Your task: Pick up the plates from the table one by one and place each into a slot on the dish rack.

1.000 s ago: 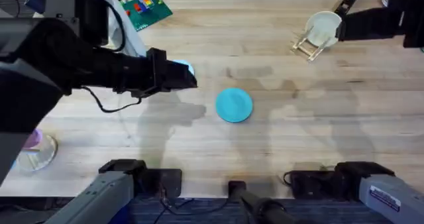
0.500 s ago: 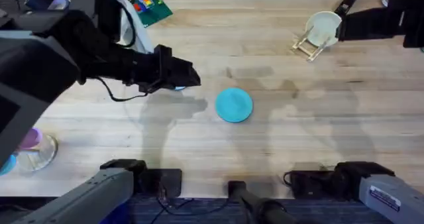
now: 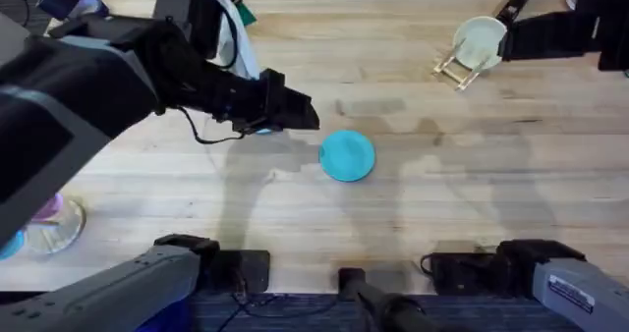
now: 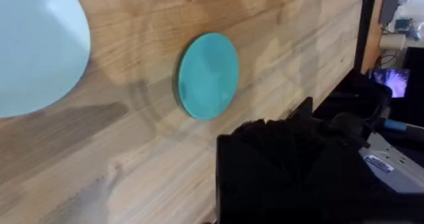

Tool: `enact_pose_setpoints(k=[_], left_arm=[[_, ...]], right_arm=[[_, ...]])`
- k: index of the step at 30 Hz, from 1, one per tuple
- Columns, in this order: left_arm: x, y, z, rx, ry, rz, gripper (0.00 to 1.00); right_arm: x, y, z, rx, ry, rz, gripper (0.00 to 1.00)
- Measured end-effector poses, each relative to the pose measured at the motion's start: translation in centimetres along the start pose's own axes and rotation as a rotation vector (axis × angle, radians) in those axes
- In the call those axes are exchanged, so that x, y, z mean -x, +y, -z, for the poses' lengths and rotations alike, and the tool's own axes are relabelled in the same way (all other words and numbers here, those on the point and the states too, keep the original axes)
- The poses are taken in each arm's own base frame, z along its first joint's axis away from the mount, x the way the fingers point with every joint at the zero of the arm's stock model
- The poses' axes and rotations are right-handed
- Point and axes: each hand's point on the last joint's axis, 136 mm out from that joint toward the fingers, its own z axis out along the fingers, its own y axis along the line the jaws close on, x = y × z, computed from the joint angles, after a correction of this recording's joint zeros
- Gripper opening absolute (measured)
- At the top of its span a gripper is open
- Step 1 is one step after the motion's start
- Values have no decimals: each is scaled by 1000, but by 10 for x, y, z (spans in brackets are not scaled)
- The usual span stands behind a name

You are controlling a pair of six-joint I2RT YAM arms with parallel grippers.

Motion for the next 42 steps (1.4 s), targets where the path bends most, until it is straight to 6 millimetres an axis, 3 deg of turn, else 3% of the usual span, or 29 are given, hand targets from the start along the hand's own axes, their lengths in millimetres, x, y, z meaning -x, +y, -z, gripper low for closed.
enact_pose_setpoints(k=[22, 35, 42], left_arm=[[-12, 21, -19, -8, 10, 36, 42], [-14, 20, -24, -40, 12, 51, 41], [-16, 17, -40, -53, 57, 49, 42]], right_arm=[[0, 0, 0, 0, 0, 0, 995], [0, 0, 0, 0, -1, 0, 994], [0, 0, 0, 0, -1, 0, 994]])
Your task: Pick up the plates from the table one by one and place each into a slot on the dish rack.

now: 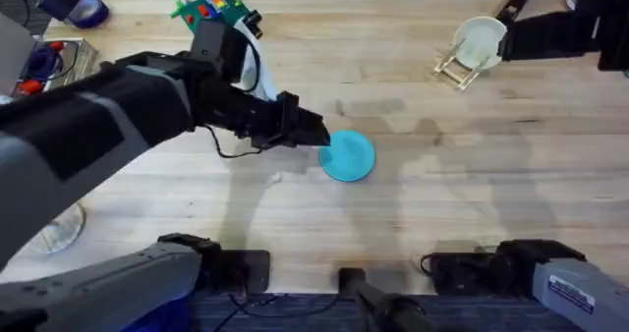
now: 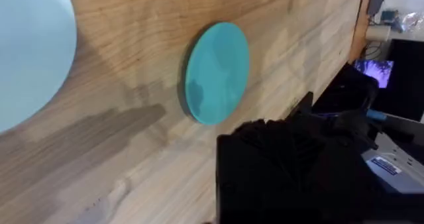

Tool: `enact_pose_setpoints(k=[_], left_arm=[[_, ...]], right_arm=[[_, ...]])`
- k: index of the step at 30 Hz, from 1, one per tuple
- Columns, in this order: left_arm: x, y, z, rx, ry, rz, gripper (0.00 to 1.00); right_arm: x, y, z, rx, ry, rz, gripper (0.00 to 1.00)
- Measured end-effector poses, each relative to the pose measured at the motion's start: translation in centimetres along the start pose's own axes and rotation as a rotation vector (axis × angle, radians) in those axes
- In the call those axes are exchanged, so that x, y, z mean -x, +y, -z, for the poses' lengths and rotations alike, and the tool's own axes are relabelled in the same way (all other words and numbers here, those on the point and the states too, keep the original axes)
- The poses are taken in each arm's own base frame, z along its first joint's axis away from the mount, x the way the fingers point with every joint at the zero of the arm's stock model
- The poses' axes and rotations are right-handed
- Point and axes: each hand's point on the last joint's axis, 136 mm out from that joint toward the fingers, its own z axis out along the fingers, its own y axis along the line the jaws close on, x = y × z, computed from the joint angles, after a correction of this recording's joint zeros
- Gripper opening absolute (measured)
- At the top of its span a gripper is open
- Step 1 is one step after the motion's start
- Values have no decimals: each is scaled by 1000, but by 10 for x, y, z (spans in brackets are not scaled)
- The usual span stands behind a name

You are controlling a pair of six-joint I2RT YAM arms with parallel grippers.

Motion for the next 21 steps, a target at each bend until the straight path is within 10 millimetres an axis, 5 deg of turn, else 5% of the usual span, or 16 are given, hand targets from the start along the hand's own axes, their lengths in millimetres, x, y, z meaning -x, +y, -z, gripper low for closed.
enact_pose_setpoints(k=[21], left_arm=[[2, 62, -50, 40, 124, 110, 42]], right_arm=[[0, 0, 0, 0, 0, 0, 995]])
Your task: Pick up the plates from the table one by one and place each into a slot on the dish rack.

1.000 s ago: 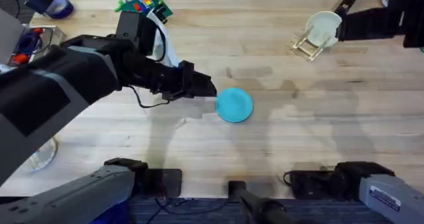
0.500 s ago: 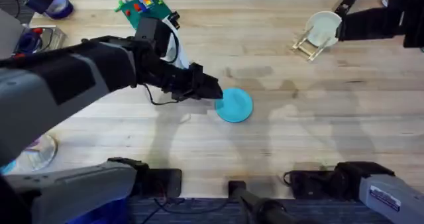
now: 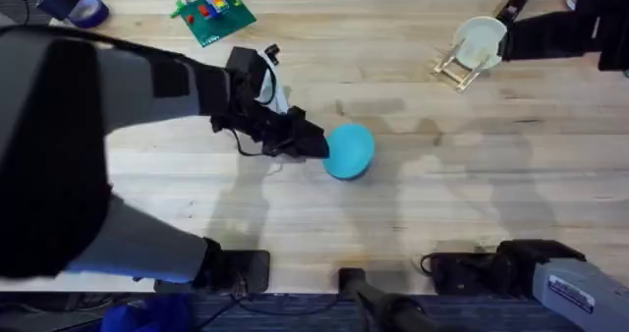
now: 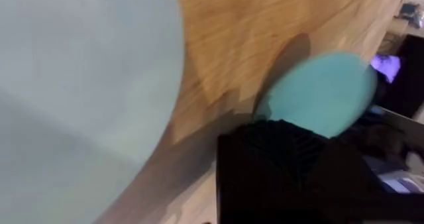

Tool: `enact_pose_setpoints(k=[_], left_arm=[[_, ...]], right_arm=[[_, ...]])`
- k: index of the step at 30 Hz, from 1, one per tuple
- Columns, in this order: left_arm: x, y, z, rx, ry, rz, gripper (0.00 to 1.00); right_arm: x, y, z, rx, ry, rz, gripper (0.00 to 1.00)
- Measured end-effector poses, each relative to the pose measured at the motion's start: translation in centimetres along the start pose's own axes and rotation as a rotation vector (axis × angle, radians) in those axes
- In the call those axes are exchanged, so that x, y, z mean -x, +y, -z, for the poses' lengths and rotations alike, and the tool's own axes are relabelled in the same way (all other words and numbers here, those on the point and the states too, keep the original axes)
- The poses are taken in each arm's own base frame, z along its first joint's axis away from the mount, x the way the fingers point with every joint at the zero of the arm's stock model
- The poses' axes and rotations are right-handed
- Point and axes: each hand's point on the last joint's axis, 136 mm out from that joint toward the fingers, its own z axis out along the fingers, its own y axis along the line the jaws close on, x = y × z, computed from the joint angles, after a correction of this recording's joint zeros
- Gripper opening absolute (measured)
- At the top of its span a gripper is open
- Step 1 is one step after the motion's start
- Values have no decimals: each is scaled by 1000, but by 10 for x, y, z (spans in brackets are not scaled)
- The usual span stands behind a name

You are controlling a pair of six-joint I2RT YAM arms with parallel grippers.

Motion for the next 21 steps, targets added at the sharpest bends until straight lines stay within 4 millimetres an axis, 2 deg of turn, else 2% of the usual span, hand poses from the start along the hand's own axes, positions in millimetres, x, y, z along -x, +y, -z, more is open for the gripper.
enact_pose_setpoints(k=[5, 21], left_arm=[[-1, -3, -7, -73, 35, 17, 42], [-1, -3, -7, -75, 36, 19, 43]], right_arm=[[2, 0, 0, 0, -6, 0, 995], [2, 1, 0, 3, -6, -16, 993]])
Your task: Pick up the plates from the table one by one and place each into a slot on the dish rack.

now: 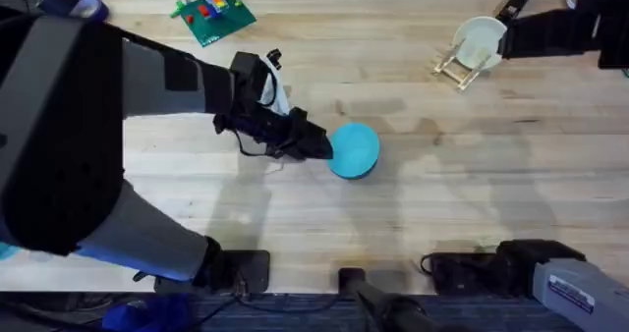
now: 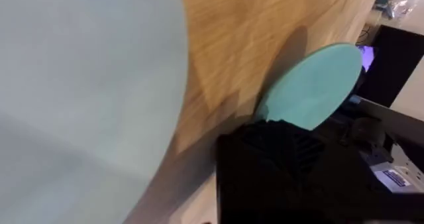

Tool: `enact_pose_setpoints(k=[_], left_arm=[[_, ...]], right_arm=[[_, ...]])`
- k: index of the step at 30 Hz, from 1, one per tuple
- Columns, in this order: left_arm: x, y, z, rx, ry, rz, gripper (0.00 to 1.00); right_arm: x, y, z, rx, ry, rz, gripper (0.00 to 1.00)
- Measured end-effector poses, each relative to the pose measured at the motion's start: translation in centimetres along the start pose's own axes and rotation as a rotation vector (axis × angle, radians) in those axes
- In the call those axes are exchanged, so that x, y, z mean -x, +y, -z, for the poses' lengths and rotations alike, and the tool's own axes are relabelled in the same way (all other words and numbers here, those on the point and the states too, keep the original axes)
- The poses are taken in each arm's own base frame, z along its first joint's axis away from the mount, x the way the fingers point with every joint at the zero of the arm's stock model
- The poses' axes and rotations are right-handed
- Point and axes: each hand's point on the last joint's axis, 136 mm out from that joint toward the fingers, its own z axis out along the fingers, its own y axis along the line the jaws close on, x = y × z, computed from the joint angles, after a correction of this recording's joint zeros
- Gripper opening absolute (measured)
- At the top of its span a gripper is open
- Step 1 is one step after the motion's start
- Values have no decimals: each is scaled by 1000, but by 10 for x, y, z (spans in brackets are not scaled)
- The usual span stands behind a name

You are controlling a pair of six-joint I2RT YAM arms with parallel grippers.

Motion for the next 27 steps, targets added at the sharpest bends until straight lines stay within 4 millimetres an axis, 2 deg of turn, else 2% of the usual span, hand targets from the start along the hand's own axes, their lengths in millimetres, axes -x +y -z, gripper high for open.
enact_pose_setpoints(k=[7, 16, 22, 27], left_arm=[[0, 0, 0, 0, 0, 0, 42], [0, 0, 0, 0, 0, 0, 42], [0, 0, 0, 0, 0, 0, 42], [0, 0, 0, 0, 0, 0, 42]], right_arm=[[0, 19, -5, 117, 25, -51, 993], [-6, 41, -44, 264, 181, -154, 995], [-30, 54, -73, 327, 330, -237, 995], [-55, 72, -95, 368, 418, -234, 995]])
